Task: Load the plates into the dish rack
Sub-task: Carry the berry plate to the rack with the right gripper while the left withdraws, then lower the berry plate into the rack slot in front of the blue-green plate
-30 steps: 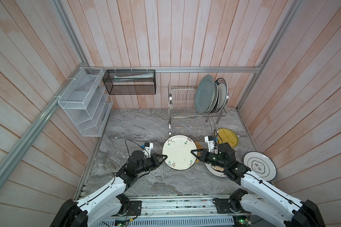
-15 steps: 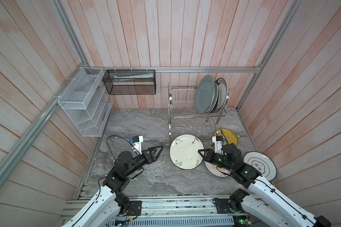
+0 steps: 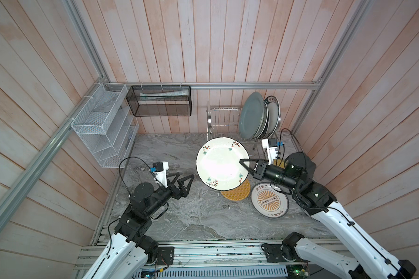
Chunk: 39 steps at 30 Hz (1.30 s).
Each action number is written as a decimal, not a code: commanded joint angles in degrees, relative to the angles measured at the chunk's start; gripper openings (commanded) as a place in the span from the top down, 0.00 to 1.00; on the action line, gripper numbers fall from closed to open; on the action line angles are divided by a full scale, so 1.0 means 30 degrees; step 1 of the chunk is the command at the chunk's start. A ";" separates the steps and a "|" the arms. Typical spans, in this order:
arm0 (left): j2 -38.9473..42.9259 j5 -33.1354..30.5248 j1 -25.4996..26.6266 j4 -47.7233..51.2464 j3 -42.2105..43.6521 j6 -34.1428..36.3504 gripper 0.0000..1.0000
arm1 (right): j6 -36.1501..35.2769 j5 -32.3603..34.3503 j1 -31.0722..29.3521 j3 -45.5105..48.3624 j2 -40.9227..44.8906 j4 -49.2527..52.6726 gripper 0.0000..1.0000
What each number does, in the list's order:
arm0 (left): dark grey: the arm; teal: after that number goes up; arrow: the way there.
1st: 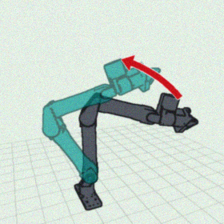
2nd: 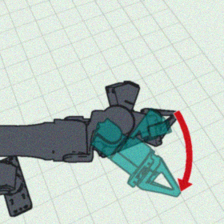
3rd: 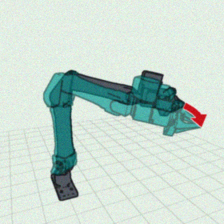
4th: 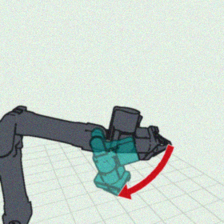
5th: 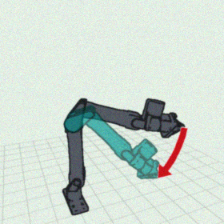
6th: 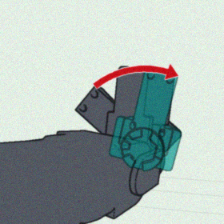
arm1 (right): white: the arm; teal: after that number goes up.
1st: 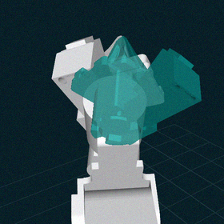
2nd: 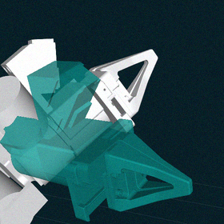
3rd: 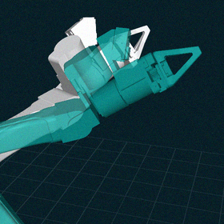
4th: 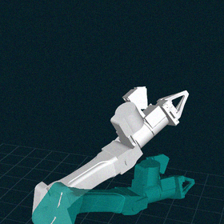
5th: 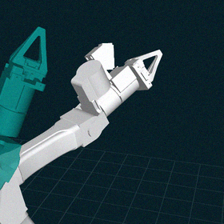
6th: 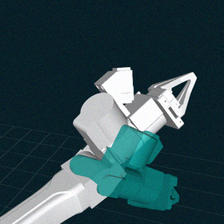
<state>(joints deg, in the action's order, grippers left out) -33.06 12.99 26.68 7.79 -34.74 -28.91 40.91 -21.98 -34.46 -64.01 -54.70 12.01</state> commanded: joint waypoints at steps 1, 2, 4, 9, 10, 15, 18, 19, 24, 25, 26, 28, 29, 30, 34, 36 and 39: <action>0.0727 -0.0104 -0.0045 -0.1045 0.0485 0.2033 0.00 | -0.1189 0.1691 -0.0053 -0.3523 -0.0760 -0.1440 1.00; 0.1050 -0.0131 -0.0048 -0.1429 0.0807 0.2168 0.00 | -0.1458 0.2509 -0.0057 -0.4639 -0.1254 -0.0972 1.00; 0.1601 -0.0207 -0.0062 -0.1939 0.1313 0.2226 0.00 | -0.2081 0.3849 -0.0031 -0.6534 -0.2285 -0.0159 1.00; 0.2765 -0.0355 -0.0062 -0.1694 0.1353 0.3048 0.00 | -0.3701 0.7823 -0.0027 -1.0747 -0.4815 0.1842 1.00; 0.2863 -0.0535 -0.0045 -0.1161 0.1107 0.3281 0.00 | -0.4057 0.8446 -0.0016 -1.1531 -0.5286 0.2140 1.00; 0.3392 -0.0726 -0.0063 0.0862 0.0874 0.4425 0.00 | -0.5860 1.1773 0.0000 -1.4945 -0.7391 0.3407 1.00; 0.3635 -0.0542 -0.0059 0.0953 0.1236 0.4698 0.00 | -0.6968 1.3660 0.0000 -1.6978 -0.8713 0.4329 1.00; 0.3638 -0.0392 -0.0067 0.0892 0.1210 0.4797 0.00 | -0.7287 1.4354 -0.0024 -1.7550 -0.9131 0.4520 1.00; 0.3395 0.0042 -0.0081 0.0686 0.1160 0.5150 0.00 | -0.8764 1.7240 -0.0024 -1.9740 -1.1009 0.5236 1.00; 0.3321 0.0203 -0.0076 0.0711 0.1193 0.5197 0.00 | -0.9046 1.7662 -0.0059 -2.0075 -1.1322 0.5308 1.00; 0.3289 0.0368 -0.0120 0.0688 0.1186 0.5189 0.00 | -0.9311 1.8072 -0.0081 -2.0315 -1.1620 0.5339 1.00; 0.3240 0.0669 -0.0110 0.0680 0.1206 0.5295 0.00 | -0.9788 1.8952 -0.0180 -2.0759 -1.2112 0.5367 1.00; 0.3233 0.0758 -0.0105 0.0684 0.1198 0.5326 0.00 | -1.0048 1.9421 -0.0271 -2.1049 -1.2449 0.5392 1.00; 0.3216 0.0834 -0.0134 0.0680 0.1231 0.5381 0.00 | -1.0251 1.9737 -0.0343 -2.1229 -1.2662 0.5379 1.00; 0.2979 0.1105 -0.0281 0.0625 0.1221 0.5326 0.00 | -1.1185 2.1210 -0.0773 -2.1739 -1.3613 0.5100 1.00; 0.2834 0.1322 -0.0359 0.0574 0.1215 0.5288 0.00 | -1.1552 2.1825 -0.0932 -2.1946 -1.4069 0.4995 1.00; 0.2745 0.1528 -0.0398 0.0482 0.1240 0.5249 0.00 | -1.2075 2.2583 -0.1103 -2.2019 -1.4598 0.4733 1.00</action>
<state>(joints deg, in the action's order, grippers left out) -24.69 15.79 25.82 9.67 -31.16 -14.09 6.96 40.40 -37.10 -126.89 -98.65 33.43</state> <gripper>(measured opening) 0.999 0.091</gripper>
